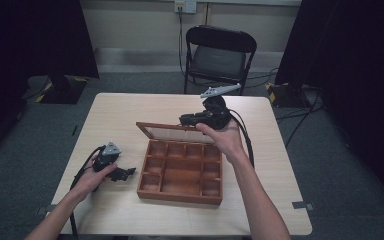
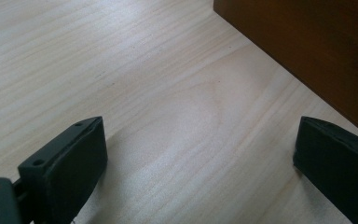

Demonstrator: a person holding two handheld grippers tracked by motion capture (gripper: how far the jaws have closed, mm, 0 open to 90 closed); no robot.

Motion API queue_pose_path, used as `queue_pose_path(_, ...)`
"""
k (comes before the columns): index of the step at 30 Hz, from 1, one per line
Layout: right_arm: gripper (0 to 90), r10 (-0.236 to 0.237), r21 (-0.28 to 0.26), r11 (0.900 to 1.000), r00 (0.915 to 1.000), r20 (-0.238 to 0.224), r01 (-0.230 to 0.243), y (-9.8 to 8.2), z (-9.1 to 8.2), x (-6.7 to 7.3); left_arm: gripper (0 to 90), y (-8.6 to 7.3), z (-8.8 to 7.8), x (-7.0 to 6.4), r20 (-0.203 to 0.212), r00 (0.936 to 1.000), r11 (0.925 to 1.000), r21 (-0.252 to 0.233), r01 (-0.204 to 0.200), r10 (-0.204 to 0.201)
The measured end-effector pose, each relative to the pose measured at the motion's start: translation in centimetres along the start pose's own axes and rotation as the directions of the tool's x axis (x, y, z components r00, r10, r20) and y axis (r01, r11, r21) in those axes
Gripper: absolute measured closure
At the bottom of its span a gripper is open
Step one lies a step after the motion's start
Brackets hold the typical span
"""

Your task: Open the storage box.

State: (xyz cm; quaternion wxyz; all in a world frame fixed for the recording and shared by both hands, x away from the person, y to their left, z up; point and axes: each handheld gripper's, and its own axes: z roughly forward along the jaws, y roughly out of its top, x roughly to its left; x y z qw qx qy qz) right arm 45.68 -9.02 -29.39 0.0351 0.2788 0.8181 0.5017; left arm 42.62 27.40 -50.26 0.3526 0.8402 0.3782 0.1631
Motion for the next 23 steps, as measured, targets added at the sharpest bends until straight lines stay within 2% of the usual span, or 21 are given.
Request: queue_pose_path(23, 82.3, -0.002, 0.002, 1.0, 1.0, -0.006, 0.002, -0.06, 0.01, 0.04, 2.1, 0.01, 0.01, 0.03, 0.001, 1.0, 1.0, 0.001, -0.001, 0.001)
